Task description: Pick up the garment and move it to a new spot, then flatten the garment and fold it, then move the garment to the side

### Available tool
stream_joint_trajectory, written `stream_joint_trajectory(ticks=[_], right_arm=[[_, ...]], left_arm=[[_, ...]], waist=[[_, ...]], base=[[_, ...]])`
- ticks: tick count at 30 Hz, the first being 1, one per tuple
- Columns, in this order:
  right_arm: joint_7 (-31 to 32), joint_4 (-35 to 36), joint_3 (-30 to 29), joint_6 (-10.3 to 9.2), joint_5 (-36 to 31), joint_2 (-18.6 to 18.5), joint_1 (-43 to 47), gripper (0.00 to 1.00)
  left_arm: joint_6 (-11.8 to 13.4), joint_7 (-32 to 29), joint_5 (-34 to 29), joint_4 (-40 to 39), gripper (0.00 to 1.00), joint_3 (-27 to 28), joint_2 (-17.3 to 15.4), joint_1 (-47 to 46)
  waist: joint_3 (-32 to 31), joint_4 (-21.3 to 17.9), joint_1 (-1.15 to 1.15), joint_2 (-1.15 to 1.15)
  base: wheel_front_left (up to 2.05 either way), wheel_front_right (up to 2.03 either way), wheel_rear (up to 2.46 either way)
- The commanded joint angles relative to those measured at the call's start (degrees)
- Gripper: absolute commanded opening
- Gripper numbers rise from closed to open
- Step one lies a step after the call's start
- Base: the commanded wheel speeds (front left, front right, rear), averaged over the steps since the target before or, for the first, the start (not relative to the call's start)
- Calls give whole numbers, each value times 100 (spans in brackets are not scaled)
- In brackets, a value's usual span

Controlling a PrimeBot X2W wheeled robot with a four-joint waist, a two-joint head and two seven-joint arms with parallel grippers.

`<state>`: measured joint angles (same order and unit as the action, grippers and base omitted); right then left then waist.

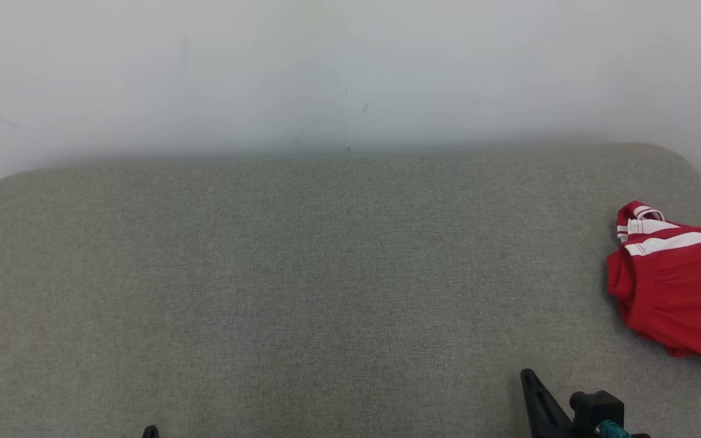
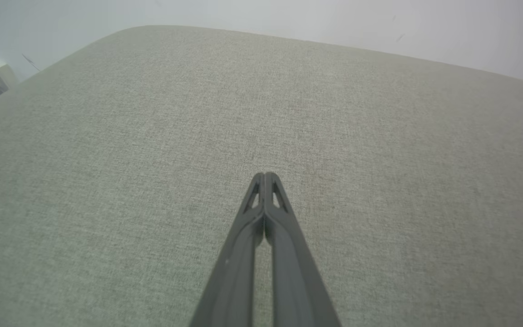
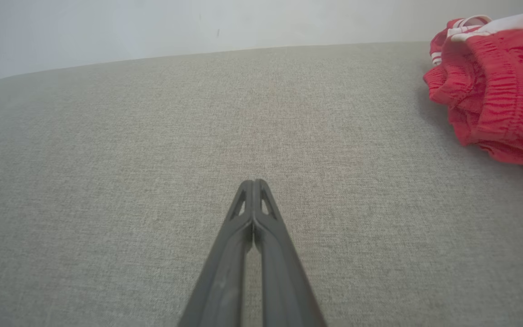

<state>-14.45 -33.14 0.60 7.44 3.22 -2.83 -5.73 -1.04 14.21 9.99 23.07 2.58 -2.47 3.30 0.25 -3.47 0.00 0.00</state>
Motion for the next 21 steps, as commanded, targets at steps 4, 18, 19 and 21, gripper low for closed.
stream_joint_trajectory(ticks=[4,18,19,21], right_arm=[[149,136,-90,0,539,1,-124,0],[506,542,-177,1,2238,-1,-78,0],[529,564,-185,1,2339,-1,-77,0],[575,610,-199,2,2542,-1,-76,0]], left_arm=[[-46,-138,498,-88,0,68,-15,-142],[-167,-498,2064,-290,0,104,-22,-291],[-175,-522,2161,-301,0,108,-23,-302],[-190,-569,2343,-322,0,115,-24,-323]], waist=[[0,11,0,0],[-1,53,0,0],[-1,56,0,0],[-1,61,0,0]], base=[[0,0,0],[0,0,0],[0,0,0],[0,0,0]])
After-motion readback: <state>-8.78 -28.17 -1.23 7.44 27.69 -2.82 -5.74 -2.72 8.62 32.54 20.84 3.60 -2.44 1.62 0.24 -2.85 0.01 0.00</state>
